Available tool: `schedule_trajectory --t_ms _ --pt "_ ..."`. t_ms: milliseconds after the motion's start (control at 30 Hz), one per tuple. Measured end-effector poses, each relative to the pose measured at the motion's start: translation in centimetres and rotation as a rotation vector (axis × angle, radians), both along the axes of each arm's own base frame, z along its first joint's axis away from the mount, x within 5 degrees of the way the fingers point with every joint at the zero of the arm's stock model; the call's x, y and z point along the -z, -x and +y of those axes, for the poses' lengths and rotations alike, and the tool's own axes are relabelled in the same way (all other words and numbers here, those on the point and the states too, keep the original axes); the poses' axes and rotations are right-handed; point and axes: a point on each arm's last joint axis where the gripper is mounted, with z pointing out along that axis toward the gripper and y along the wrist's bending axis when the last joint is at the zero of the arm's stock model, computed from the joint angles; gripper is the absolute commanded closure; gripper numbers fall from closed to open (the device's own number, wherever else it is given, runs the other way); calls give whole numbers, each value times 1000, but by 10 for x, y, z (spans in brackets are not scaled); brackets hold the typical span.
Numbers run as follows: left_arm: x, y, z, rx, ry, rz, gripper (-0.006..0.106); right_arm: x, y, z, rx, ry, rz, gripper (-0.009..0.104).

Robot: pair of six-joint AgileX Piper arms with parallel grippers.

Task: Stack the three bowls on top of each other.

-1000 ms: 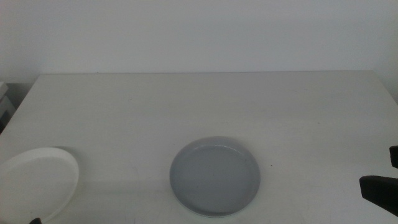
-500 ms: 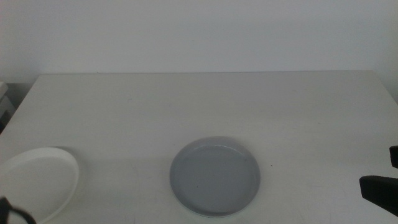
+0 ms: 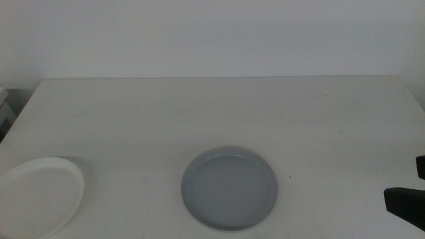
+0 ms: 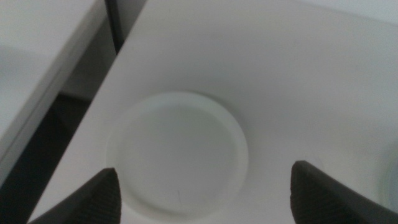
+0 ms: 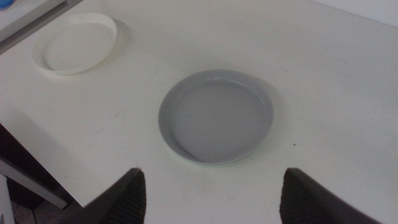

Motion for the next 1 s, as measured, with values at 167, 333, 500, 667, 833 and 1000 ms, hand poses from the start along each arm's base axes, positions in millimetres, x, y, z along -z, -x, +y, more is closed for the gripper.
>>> schedule_trajectory --t_ms 167,333,500,667,833,1000 --pt "-13 -10 0 2 28 108 -5 0 0 0 0 0 0 41" --pt "-11 -13 1 2 28 120 -5 0 0 0 0 0 0 41" --pt "-20 -13 4 -13 -20 98 -5 0 0 0 0 0 0 41" --pt "-34 -13 10 -34 -82 155 -5 0 0 0 0 0 0 41" --pt "-48 -32 14 53 -199 223 -5 0 0 0 0 0 0 41" --pt "-51 -64 20 105 -248 322 -5 0 0 0 0 0 0 41"
